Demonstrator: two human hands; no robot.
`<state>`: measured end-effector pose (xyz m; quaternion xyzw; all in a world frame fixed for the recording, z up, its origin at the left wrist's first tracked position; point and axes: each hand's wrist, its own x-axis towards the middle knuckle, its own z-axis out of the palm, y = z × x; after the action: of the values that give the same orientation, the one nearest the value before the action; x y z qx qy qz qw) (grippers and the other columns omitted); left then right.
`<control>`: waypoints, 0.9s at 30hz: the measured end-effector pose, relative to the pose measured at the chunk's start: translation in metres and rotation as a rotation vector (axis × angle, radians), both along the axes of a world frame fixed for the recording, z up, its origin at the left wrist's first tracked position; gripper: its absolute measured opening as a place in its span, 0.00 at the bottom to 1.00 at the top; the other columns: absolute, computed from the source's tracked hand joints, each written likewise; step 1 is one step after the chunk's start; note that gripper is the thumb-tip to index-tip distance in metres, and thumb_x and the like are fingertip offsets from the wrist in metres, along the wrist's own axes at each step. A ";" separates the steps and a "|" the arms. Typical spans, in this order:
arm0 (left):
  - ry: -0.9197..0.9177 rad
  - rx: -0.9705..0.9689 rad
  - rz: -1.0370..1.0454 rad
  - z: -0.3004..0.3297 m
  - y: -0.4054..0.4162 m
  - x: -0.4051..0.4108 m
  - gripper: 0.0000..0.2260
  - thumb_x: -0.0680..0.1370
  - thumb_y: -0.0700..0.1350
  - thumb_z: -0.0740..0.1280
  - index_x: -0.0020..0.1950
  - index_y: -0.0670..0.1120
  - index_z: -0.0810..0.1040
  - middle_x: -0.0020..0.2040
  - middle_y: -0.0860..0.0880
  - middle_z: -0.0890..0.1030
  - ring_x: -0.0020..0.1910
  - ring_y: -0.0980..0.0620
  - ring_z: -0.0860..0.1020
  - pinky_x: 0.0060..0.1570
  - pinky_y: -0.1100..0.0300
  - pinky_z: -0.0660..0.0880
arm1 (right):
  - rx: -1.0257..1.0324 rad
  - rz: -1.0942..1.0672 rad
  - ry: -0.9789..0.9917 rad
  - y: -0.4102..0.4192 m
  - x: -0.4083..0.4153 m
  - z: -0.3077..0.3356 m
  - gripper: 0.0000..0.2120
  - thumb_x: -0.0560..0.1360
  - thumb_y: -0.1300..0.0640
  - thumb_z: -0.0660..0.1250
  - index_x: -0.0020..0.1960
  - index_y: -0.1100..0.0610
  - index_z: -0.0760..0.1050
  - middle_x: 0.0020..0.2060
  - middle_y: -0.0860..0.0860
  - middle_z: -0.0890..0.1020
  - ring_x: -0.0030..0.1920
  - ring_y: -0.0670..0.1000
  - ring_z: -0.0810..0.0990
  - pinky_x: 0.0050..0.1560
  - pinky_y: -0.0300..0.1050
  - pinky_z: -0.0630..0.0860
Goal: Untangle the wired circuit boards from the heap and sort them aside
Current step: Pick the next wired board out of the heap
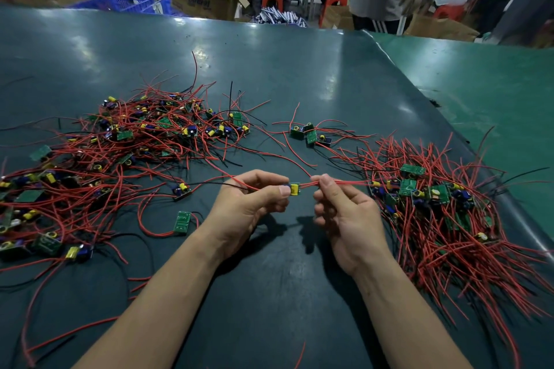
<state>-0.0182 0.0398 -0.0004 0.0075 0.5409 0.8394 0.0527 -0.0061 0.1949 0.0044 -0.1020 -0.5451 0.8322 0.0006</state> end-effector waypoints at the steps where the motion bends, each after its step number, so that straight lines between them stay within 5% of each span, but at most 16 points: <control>1: 0.006 0.007 0.020 0.000 -0.001 0.000 0.07 0.63 0.35 0.72 0.40 0.40 0.82 0.32 0.45 0.81 0.28 0.52 0.77 0.33 0.63 0.76 | -0.013 -0.049 0.011 0.003 -0.001 0.001 0.07 0.76 0.59 0.68 0.43 0.59 0.83 0.29 0.50 0.79 0.26 0.44 0.73 0.24 0.34 0.68; 6: 0.023 0.046 0.112 0.001 -0.004 -0.004 0.05 0.64 0.34 0.71 0.35 0.43 0.84 0.32 0.45 0.82 0.28 0.52 0.77 0.33 0.63 0.76 | -0.058 -0.193 0.022 0.017 -0.007 0.000 0.09 0.78 0.59 0.67 0.41 0.58 0.81 0.28 0.48 0.77 0.25 0.43 0.71 0.22 0.34 0.67; 13: 0.072 -0.011 0.219 -0.001 -0.005 -0.005 0.11 0.71 0.28 0.68 0.39 0.43 0.83 0.33 0.49 0.82 0.31 0.54 0.78 0.35 0.65 0.76 | 0.133 -0.342 0.069 0.016 -0.009 -0.006 0.12 0.80 0.56 0.66 0.39 0.57 0.81 0.26 0.47 0.77 0.24 0.43 0.71 0.21 0.36 0.68; 21: 0.151 0.071 0.372 0.003 -0.004 -0.006 0.09 0.69 0.42 0.72 0.48 0.43 0.82 0.37 0.52 0.84 0.34 0.56 0.78 0.39 0.65 0.76 | 0.149 -0.246 0.007 0.016 -0.009 -0.008 0.13 0.79 0.56 0.67 0.38 0.60 0.81 0.25 0.48 0.76 0.23 0.45 0.70 0.21 0.36 0.67; 27: 0.183 0.092 0.463 0.007 -0.012 -0.008 0.14 0.65 0.50 0.73 0.46 0.44 0.79 0.39 0.52 0.82 0.38 0.54 0.79 0.40 0.63 0.77 | 0.648 -0.033 0.104 0.012 -0.004 -0.013 0.22 0.77 0.50 0.69 0.28 0.60 0.76 0.20 0.49 0.71 0.21 0.47 0.66 0.24 0.40 0.63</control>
<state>-0.0264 0.0274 0.0070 -0.0384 0.4921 0.8486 -0.1904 -0.0102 0.2065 -0.0089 -0.0626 -0.7790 0.6194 0.0742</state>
